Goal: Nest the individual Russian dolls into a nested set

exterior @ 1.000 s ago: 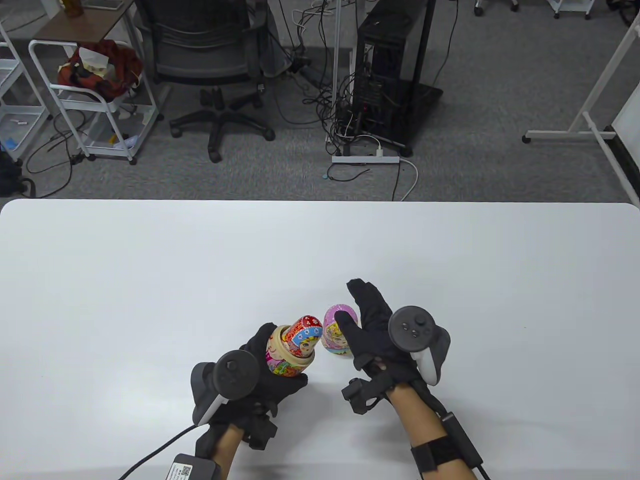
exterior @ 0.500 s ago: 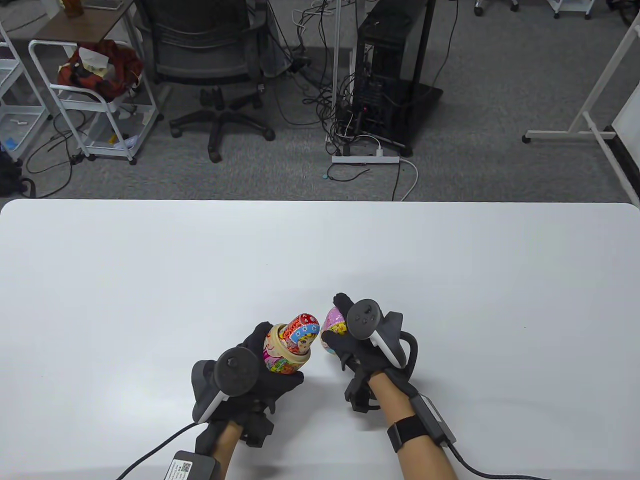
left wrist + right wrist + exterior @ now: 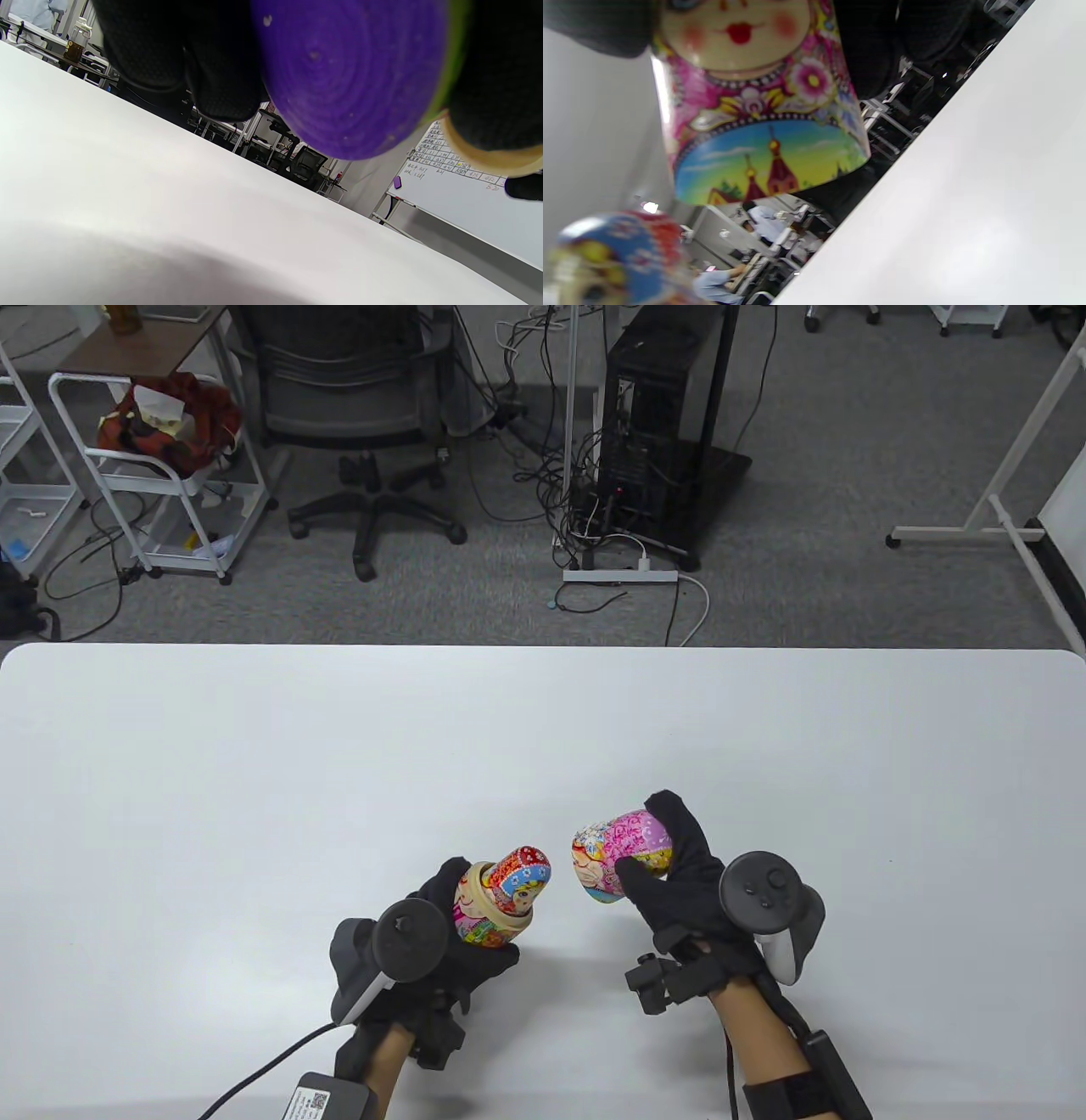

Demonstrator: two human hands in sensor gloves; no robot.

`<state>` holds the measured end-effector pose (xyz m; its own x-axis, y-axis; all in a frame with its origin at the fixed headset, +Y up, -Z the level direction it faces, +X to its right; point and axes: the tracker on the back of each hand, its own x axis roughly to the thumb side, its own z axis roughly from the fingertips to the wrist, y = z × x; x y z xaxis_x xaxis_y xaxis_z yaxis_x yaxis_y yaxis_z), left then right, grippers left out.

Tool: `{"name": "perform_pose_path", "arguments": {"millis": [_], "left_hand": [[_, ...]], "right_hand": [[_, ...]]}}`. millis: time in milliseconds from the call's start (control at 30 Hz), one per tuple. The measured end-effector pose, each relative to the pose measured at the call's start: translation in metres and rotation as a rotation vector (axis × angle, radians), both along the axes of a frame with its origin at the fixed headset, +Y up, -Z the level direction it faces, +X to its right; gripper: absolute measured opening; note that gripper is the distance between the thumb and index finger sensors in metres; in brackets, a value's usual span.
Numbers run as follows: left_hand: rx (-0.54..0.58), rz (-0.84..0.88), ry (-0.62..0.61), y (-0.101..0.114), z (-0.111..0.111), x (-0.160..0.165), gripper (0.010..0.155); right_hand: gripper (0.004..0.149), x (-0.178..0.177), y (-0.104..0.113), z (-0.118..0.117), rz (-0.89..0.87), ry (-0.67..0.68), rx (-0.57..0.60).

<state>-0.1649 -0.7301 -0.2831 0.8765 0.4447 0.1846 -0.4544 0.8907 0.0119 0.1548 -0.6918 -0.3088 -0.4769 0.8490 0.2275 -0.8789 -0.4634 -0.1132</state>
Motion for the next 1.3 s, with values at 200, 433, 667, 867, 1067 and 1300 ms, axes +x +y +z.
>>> {"name": "perform_pose_path", "arguments": {"millis": [200,433,667,867,1067,1300], "left_hand": [[-0.01,-0.017,-0.037,-0.002,0.001,0.006,0.113],[0.007,-0.067,-0.098,0.002,0.005,0.019,0.113],[0.028,-0.063,-0.128,0.006,0.011,0.026,0.113],[0.044,-0.068,-0.127,0.008,0.011,0.026,0.113],[0.043,-0.077,-0.129,0.009,0.012,0.026,0.113],[0.042,-0.091,-0.13,0.009,0.012,0.026,0.113]], "right_hand": [[0.077,-0.005,0.01,0.009,-0.037,0.076,0.073],[0.079,-0.024,0.009,0.016,0.016,0.171,0.08],[0.075,-0.039,0.004,0.02,0.066,0.224,0.052],[0.074,-0.042,0.003,0.022,0.081,0.203,0.039],[0.075,-0.044,0.003,0.023,0.093,0.189,0.03],[0.077,-0.049,0.0,0.024,0.116,0.188,-0.006]]}}
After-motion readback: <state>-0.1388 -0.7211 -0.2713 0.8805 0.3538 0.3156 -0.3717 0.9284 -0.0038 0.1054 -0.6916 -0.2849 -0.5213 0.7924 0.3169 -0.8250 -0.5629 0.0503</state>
